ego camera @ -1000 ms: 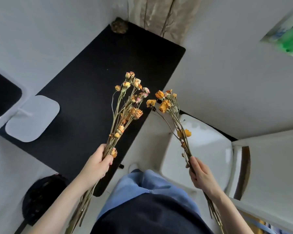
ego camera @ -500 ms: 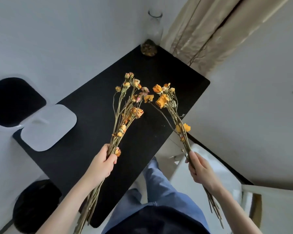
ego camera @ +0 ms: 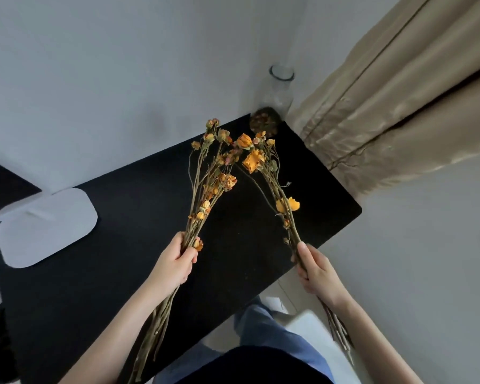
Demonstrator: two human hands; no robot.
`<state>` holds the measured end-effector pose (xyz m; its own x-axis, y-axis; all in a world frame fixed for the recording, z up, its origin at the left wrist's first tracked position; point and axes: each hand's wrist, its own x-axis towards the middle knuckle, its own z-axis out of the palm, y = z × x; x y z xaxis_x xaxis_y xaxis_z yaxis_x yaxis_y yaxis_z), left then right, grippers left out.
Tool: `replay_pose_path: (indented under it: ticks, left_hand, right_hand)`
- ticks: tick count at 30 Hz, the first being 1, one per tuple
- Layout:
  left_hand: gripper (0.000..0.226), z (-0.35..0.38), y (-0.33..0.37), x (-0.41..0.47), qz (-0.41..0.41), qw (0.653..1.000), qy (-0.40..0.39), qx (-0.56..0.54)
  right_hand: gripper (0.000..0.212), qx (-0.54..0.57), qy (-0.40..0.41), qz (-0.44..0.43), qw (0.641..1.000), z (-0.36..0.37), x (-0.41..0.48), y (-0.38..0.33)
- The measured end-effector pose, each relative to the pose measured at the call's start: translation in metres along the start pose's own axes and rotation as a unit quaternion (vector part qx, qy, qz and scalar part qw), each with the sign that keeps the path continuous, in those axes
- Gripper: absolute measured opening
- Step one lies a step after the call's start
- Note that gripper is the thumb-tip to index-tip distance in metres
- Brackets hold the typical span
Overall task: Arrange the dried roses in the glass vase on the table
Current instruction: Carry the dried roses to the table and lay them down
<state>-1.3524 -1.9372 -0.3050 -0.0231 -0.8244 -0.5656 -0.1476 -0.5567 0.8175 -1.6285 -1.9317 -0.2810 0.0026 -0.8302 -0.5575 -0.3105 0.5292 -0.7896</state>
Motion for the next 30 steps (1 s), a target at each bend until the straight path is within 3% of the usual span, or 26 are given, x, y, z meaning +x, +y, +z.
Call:
replay_pose_path:
  ticks: [9, 13, 18, 25, 30]
  left_hand:
    - [0.009, 0.101, 0.057, 0.058, 0.032, 0.984, 0.124, -0.121]
    - [0.009, 0.141, 0.070, 0.083, 0.030, 0.969, 0.166, -0.183]
    - [0.007, 0.173, 0.077, 0.116, 0.021, 0.960, 0.215, -0.180]
    - [0.016, 0.195, 0.070, 0.148, 0.009, 0.967, 0.207, -0.146]
    - [0.009, 0.200, 0.068, 0.166, -0.003, 0.975, 0.194, -0.111]
  right_hand:
    - [0.032, -0.061, -0.087, -0.066, 0.992, -0.071, 0.095, -0.051]
    - [0.032, -0.070, -0.120, -0.093, 0.986, -0.072, 0.131, -0.058]
    - [0.029, -0.119, -0.119, -0.114, 0.979, -0.060, 0.172, -0.051]
    - [0.025, -0.205, -0.138, -0.120, 0.962, -0.057, 0.206, -0.035]
    - [0.032, -0.273, -0.167, -0.114, 0.941, -0.054, 0.218, -0.028]
